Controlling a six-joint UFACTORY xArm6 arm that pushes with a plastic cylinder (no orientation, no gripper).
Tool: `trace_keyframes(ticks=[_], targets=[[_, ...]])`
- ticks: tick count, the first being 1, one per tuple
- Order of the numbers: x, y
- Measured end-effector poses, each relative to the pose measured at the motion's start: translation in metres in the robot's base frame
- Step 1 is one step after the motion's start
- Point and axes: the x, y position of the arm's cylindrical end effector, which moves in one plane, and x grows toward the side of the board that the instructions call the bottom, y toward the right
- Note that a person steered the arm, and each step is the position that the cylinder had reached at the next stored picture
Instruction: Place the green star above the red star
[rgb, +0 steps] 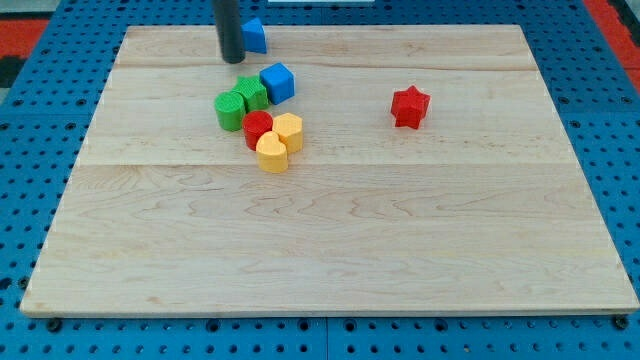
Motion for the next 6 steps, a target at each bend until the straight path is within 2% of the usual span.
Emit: trace_keyframes(ticks=[1, 2, 3, 5, 6], targets=[[0.039, -0.016], [0.068, 0.033], [0.070, 0.092], [0.042, 0.147], [0.043, 0.177]])
